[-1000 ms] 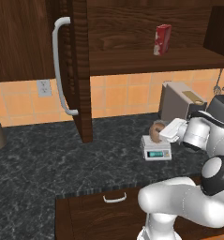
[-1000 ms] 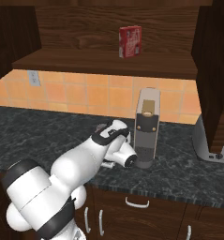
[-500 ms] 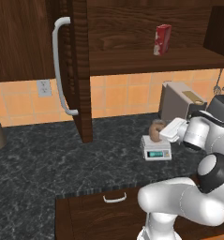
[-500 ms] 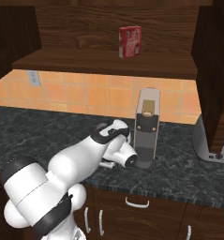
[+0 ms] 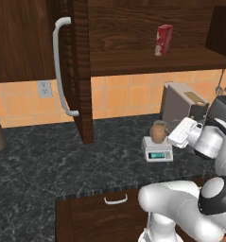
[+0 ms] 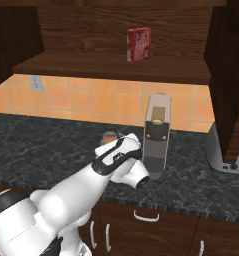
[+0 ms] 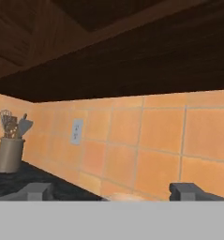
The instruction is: Pick the honey bottle and place it on the digital scale for weighing, and close the cabinet.
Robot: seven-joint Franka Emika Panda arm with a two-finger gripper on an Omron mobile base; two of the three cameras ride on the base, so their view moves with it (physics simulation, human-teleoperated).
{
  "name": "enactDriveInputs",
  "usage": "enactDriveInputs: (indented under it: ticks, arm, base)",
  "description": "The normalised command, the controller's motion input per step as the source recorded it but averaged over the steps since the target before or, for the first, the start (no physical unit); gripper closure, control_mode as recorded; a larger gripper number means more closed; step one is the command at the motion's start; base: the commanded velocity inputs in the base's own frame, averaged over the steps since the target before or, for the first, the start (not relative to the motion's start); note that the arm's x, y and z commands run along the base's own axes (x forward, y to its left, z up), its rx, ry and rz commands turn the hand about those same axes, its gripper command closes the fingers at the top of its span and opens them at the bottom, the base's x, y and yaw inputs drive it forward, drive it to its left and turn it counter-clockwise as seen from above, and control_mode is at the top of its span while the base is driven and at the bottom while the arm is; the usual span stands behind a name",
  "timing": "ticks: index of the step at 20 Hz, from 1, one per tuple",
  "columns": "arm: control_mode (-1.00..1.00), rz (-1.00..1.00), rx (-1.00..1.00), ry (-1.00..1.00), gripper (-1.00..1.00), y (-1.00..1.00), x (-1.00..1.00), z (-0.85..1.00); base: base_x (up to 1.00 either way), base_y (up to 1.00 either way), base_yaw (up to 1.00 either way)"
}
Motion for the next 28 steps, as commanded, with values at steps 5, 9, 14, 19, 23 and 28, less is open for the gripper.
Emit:
enactDriveInputs:
  ticks: [5,9,14,19,23,28]
  arm:
    - [-1.0,0.0,0.01,-0.33,-1.0,-0.34,-0.56,0.67]
    - [-1.0,0.0,0.1,-0.29,-1.0,-0.66,-0.51,0.5]
    - [-1.0,0.0,0.17,-0.2,-1.0,-0.91,-0.3,0.3]
    - [-1.0,0.0,0.2,-0.15,-1.0,-0.99,-0.25,0.32]
    - [-1.0,0.0,0.2,-0.16,-1.0,-0.94,-0.42,0.28]
    - [-1.0,0.0,0.19,-0.15,-1.0,-0.89,-0.35,0.23]
  base:
    - [0.0,0.0,0.0]
    - [0.0,0.0,0.0]
    - [0.0,0.0,0.0]
    - [0.0,0.0,0.0]
    - [0.0,0.0,0.0]
    - [0.0,0.0,0.0]
